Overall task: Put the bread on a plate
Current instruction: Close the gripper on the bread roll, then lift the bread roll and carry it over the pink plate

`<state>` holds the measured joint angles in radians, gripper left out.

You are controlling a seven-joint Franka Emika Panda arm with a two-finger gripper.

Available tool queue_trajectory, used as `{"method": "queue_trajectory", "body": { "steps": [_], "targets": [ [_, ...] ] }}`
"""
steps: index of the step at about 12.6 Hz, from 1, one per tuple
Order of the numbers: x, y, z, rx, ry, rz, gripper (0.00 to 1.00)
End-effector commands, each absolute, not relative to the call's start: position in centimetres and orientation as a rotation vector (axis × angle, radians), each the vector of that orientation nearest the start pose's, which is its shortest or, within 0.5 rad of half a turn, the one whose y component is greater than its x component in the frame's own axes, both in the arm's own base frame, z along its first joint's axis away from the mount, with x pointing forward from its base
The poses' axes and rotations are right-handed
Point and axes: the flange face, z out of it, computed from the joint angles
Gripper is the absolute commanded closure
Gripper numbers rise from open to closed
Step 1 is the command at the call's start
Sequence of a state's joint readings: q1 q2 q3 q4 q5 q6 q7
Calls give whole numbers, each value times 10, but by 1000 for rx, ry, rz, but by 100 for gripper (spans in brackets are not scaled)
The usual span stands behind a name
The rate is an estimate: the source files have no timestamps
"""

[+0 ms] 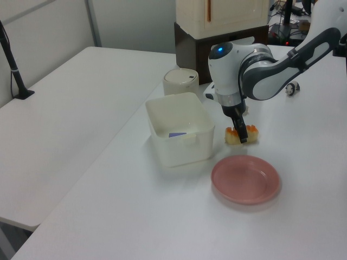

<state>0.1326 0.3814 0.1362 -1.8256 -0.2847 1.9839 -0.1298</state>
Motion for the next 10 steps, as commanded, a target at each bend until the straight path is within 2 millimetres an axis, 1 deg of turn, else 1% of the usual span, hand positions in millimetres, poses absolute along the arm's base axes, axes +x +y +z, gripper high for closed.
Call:
{"method": "queue_trajectory", "body": {
  "steps": [1,2,3,4,5,7,8,9,10],
  "targets": [
    [601,147,319,-3242,-884,275,85],
    [601,149,322,-3244,-880,266,98],
    [600,151,325,-3244,-882,266,100],
    [599,153,330,-3244,-887,263,100],
    [593,161,340,-3240,-902,277,100],
    [574,187,363,-3223,-966,334,100],
    [566,196,373,-3218,-991,350,100],
    [554,215,387,-3211,-1035,347,100],
    [545,228,397,-3205,-1068,342,100]
  ]
}}
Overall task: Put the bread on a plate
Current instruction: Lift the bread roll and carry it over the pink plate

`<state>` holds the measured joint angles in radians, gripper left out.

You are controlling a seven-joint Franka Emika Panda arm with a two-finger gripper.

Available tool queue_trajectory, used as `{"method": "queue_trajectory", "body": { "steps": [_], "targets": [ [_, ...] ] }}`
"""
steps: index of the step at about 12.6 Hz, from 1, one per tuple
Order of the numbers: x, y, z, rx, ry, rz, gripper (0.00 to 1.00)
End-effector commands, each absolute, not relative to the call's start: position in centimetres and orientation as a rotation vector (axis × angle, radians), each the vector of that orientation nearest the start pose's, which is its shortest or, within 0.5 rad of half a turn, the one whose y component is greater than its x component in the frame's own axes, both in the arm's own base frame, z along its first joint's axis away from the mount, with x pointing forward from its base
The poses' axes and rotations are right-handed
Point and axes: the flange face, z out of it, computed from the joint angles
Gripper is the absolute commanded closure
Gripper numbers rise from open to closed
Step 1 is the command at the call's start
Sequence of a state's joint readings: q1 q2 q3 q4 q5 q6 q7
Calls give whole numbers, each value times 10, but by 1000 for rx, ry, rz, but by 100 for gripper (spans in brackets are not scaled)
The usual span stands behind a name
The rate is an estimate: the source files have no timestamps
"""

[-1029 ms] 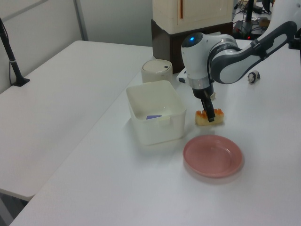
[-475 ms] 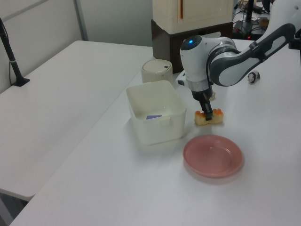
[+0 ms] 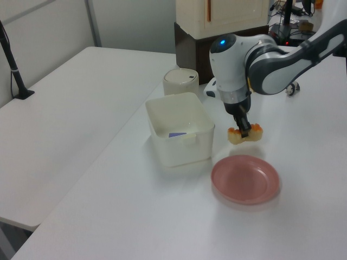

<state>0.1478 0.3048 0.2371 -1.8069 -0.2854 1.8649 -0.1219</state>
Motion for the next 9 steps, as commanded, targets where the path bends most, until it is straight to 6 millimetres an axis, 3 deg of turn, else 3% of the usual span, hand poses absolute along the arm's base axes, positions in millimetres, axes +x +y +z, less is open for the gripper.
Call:
{"method": "queue_trajectory", "body": {
  "steps": [1,3,6,9],
  "targets": [
    [539,241,406,-3189,-1084,321,100],
    [528,268,401,-3160,-1154,323,100],
    [523,306,353,-3143,-1186,398,99],
    [528,332,335,-3134,-1183,361,99]
  ]
}}
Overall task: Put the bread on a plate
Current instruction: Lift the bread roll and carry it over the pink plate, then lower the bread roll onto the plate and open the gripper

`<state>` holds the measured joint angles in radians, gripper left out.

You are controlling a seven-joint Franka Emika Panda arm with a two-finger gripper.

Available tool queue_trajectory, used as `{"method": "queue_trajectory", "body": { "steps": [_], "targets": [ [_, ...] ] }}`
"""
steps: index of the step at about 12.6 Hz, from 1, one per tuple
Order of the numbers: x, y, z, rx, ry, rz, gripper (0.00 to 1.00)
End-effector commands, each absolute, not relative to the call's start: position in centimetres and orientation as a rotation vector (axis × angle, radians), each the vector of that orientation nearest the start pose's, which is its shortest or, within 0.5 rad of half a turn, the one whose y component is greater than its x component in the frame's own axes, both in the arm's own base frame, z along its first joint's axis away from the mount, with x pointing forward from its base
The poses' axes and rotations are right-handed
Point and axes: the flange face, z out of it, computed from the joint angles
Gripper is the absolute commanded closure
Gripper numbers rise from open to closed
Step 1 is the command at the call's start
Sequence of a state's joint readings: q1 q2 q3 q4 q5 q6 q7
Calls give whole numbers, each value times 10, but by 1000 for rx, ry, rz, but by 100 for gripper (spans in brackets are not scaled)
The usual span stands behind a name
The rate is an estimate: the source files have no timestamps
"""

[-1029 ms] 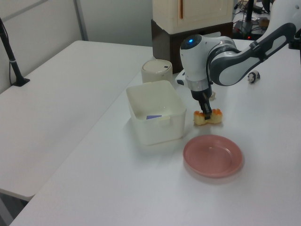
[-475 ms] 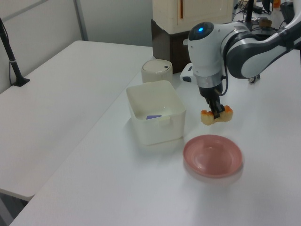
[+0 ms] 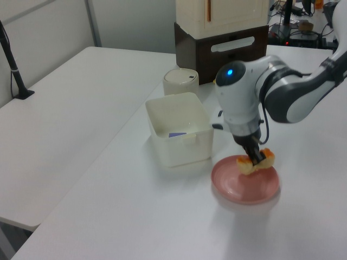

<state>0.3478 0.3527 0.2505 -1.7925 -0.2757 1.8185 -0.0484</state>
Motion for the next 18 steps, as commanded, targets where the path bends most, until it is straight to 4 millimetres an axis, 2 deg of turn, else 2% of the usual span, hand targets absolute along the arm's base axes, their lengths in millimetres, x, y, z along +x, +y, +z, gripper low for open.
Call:
{"method": "queue_trajectory", "body": {
  "steps": [1,3,4,5,6,7,9,10,12,14,15,16,18],
  "targets": [
    [532,336,334,-3145,-1141,286,99],
    [539,340,333,-3160,-1062,184,97],
    [542,340,336,-3168,-1032,160,65],
    [544,337,339,-3186,-983,148,24],
    [544,336,344,-3189,-976,135,0],
    [545,334,348,-3193,-984,136,0],
    [550,320,374,-3210,-953,79,0],
    [550,315,388,-3219,-943,73,0],
    [554,304,432,-3236,-928,126,0],
    [560,272,491,-3203,-902,179,0],
    [555,255,518,-3153,-952,231,0],
    [552,243,537,-3142,-979,274,0],
    [556,223,548,-3145,-919,261,0]
  ]
}}
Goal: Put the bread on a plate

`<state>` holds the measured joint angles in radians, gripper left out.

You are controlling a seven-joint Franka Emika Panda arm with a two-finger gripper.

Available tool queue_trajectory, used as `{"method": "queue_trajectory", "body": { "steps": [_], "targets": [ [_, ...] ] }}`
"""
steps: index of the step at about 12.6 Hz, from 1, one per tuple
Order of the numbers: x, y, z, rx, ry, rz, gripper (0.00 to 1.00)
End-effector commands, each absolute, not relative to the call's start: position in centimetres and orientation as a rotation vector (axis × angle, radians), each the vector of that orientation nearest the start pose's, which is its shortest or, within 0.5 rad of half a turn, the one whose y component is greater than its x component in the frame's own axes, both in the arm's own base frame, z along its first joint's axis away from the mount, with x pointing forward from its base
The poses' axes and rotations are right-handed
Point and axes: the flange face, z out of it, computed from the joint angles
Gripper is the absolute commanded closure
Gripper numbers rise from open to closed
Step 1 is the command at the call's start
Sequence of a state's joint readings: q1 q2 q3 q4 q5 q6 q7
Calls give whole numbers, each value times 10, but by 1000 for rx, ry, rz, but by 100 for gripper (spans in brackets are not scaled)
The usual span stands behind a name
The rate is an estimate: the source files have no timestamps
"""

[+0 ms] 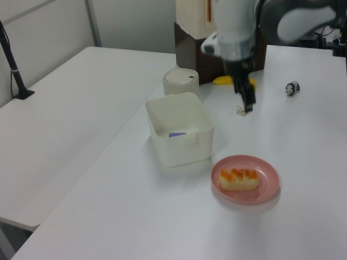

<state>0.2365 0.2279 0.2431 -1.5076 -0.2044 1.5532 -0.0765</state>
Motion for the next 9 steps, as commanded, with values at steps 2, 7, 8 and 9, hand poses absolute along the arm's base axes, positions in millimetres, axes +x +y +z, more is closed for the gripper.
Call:
{"method": "queue_trajectory", "body": {
  "steps": [2,7,8,9],
  "targets": [
    [571,187,553,-3116,-781,244,0],
    [613,66,559,-3095,-302,58,0],
    [618,45,561,-3084,-209,21,0],
    [623,24,563,-3082,-105,-28,0]
  ]
}}
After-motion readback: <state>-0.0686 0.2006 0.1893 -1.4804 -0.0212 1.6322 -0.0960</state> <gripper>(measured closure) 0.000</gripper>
